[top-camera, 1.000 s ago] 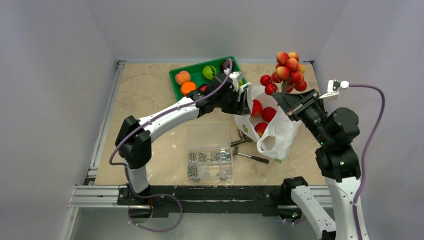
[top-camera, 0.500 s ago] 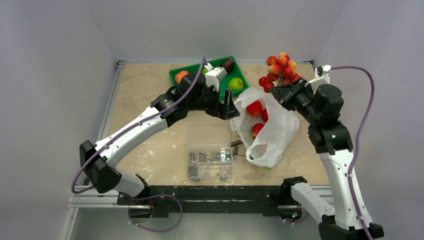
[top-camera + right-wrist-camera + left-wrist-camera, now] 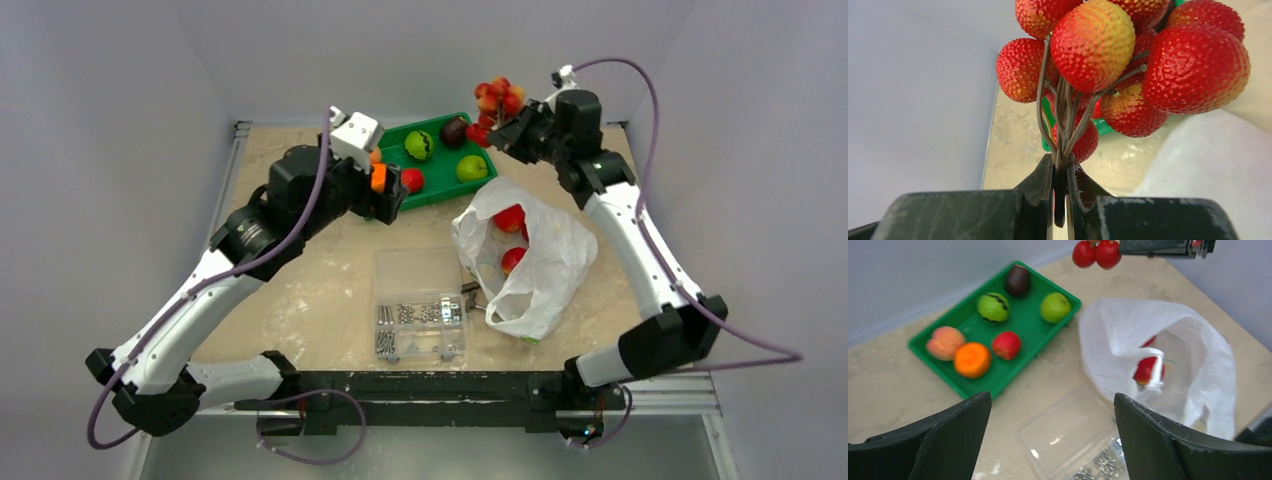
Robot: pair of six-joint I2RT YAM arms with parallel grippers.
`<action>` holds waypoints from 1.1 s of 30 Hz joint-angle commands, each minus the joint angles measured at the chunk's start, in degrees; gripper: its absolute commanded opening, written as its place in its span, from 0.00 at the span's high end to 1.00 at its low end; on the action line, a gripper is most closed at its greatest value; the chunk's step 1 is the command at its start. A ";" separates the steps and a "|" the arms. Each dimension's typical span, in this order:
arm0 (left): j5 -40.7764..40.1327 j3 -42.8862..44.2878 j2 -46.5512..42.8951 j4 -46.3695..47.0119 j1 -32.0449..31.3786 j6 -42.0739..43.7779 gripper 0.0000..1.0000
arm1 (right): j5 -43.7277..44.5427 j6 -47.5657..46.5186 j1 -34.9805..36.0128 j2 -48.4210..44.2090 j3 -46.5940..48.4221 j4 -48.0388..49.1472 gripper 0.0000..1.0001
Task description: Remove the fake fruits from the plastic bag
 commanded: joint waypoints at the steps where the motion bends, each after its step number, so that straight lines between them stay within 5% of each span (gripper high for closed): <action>1: -15.55 -5.97 -5.49 9.70 1.02 9.63 0.06 | 6.62 -5.23 6.58 9.48 11.72 1.53 1.00; 13: -23.00 -22.88 -10.98 23.67 1.93 13.85 0.06 | 24.92 -15.47 11.70 42.14 46.83 -19.34 1.00; 20: -24.40 -25.48 -13.00 26.14 2.11 15.55 0.06 | 27.68 -16.97 13.63 47.74 46.93 -19.46 1.00; 33: -22.36 -25.96 -11.85 25.98 2.10 14.66 0.06 | 32.64 -18.31 15.90 54.41 49.61 -20.49 0.74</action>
